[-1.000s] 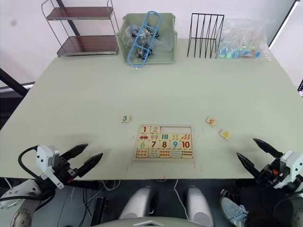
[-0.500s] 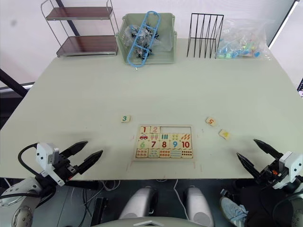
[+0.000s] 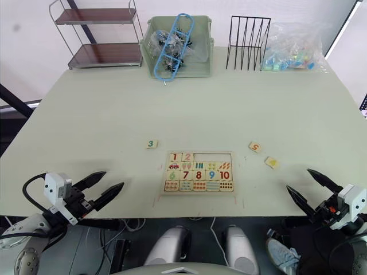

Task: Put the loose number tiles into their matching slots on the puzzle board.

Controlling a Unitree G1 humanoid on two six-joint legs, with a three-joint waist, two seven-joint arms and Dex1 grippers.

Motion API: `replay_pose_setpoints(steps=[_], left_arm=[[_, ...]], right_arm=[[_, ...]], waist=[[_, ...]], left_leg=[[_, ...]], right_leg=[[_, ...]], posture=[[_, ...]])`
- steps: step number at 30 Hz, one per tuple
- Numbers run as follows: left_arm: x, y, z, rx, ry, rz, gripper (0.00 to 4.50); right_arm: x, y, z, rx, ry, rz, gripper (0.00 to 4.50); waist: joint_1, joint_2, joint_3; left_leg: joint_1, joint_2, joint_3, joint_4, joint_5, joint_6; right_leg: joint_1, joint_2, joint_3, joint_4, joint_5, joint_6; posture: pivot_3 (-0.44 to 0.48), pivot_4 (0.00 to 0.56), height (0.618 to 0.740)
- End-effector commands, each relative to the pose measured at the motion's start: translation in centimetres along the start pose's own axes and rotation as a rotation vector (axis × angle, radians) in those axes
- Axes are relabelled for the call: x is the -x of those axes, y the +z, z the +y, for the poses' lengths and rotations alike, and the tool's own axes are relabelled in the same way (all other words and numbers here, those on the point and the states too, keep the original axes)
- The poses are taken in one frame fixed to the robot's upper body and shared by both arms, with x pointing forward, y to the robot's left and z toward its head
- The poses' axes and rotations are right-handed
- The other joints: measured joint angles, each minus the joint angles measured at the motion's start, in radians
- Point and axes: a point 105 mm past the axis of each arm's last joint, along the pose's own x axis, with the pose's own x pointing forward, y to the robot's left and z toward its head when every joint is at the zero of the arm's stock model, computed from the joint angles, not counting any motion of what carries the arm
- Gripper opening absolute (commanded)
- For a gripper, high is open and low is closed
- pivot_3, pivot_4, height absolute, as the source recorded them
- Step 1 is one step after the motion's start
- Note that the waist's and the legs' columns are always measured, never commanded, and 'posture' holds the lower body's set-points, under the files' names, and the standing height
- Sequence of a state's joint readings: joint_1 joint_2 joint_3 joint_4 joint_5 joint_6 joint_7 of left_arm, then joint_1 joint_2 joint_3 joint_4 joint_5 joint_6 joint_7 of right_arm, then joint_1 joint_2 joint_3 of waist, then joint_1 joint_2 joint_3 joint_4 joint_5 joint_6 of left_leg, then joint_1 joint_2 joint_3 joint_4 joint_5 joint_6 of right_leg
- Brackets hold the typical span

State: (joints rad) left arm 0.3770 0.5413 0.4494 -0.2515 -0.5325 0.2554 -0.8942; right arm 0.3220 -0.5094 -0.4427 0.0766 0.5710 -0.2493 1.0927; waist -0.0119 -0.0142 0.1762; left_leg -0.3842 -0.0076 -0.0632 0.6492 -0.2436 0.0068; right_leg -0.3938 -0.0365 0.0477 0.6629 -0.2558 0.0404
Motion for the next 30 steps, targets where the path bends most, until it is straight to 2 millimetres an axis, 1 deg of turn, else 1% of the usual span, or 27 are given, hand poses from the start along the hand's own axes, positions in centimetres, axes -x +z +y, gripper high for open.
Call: replay_pose_setpoints(steps=[1,5,20,24,30], left_arm=[[0.1,0.2,0.1,-0.032,-0.013,0.002,4.32],[0.2,-0.1,0.6,-0.033,-0.013,0.005,4.32],[0.0,-0.6,1.2,-0.040,-0.012,-0.004,4.32],[0.4,-0.9,1.6,-0.045,-0.016,-0.001,4.32],[0.0,0.0,2.3,-0.090,-0.069,-0.002,4.32]], right_arm=[[0.3,0.6,-0.1,0.031,0.001,-0.019,4.50],[0.3,0.6,-0.1,0.032,0.004,-0.019,4.50],[-0.3,0.5,-0.1,0.035,0.006,-0.032,4.50],[-0.4,0.4,0.0,0.033,0.010,-0.033,4.50],[-0.5,0.6,0.7,0.018,0.063,-0.050,4.50]], waist=[[0.000,0.000,0.000],[0.000,0.000,0.000],[0.000,0.000,0.000],[0.000,0.000,0.000],[0.001,0.000,0.000]], left_leg=[[0.000,0.000,0.000,0.000,0.000,0.000],[0.000,0.000,0.000,0.000,0.000,0.000],[0.000,0.000,0.000,0.000,0.000,0.000],[0.000,0.000,0.000,0.000,0.000,0.000],[0.000,0.000,0.000,-0.001,0.000,0.000]], right_leg=[[0.000,0.000,0.000,0.000,0.000,0.000],[0.000,0.000,0.000,0.000,0.000,0.000],[0.000,0.000,0.000,0.000,0.000,0.000],[0.000,0.000,0.000,0.000,0.000,0.000],[0.000,0.000,0.000,0.000,0.000,0.000]], posture=[[0.000,0.150,0.739],[0.000,0.150,0.739],[0.000,0.150,0.739],[0.000,0.150,0.739],[0.000,0.150,0.739]])
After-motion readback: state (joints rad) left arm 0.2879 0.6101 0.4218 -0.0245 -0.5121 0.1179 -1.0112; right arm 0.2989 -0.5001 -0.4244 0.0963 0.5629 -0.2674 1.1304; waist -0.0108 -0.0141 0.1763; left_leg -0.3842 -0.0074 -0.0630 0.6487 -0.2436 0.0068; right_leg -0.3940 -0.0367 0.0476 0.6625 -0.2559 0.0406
